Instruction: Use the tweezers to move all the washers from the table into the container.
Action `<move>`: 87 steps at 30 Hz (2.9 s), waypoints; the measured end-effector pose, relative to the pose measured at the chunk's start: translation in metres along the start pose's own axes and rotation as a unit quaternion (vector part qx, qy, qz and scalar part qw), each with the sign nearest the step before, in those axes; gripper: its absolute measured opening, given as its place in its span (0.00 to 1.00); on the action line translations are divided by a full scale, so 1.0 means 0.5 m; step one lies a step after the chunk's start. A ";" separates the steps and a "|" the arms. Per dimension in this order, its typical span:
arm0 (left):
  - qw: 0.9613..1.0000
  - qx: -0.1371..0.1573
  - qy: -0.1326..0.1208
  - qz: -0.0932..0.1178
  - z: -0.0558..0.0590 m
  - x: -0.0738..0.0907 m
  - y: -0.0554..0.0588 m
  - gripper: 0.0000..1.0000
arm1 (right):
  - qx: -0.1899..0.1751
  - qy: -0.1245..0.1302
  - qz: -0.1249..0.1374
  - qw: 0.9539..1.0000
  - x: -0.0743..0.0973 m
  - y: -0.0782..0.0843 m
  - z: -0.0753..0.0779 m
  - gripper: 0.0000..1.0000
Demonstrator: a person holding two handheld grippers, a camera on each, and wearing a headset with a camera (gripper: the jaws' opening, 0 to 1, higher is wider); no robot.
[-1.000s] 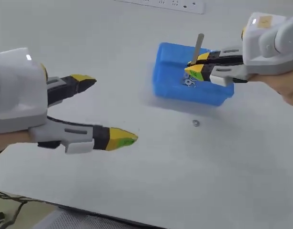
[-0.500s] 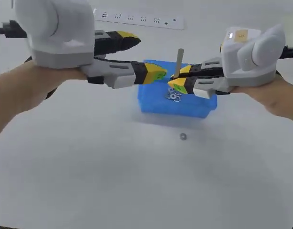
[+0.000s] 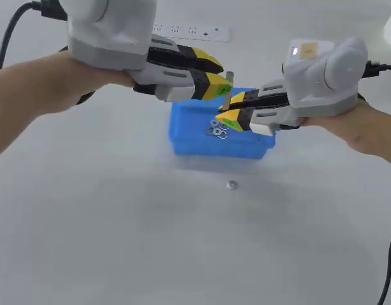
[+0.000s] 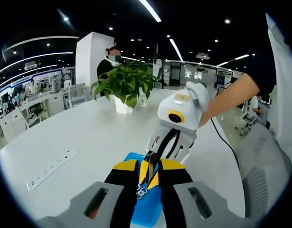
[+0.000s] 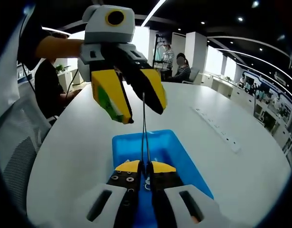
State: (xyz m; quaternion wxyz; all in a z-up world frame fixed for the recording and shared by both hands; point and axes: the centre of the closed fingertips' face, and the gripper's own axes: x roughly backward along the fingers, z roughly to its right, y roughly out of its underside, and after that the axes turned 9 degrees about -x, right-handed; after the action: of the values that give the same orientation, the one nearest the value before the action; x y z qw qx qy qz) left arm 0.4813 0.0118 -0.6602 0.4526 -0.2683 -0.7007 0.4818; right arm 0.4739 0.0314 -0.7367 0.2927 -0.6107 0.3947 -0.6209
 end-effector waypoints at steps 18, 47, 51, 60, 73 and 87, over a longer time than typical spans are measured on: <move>0.998 -0.052 0.029 0.004 0.014 -0.001 -0.015 0.07 | 0.003 -0.012 -0.002 1.000 -0.004 0.001 -0.009 0.08; 0.993 -0.113 0.027 0.015 0.009 0.008 -0.061 0.04 | -0.049 0.035 0.010 0.998 0.051 0.005 -0.016 0.45; 0.993 -0.116 0.025 0.017 0.016 0.013 -0.074 0.04 | -0.066 0.054 0.041 0.995 0.071 -0.006 -0.018 0.58; 0.992 -0.120 0.033 0.028 0.062 0.025 -0.102 0.04 | -0.079 0.057 0.034 0.995 0.120 0.031 -0.056 0.75; 0.991 -0.115 0.057 0.028 0.154 0.028 -0.099 0.04 | -0.095 0.035 0.021 0.995 0.132 0.076 -0.118 0.90; 0.994 -0.094 0.058 0.026 0.225 0.006 -0.046 0.04 | -0.080 0.007 0.000 0.997 0.162 0.121 -0.169 1.00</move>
State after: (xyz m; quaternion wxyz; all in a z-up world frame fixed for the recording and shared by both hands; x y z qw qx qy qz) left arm 0.3807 -0.0433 -0.6524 0.4527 -0.3553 -0.7081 0.4093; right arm 0.3762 -0.0570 -0.7406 0.2403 -0.6279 0.4450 -0.5916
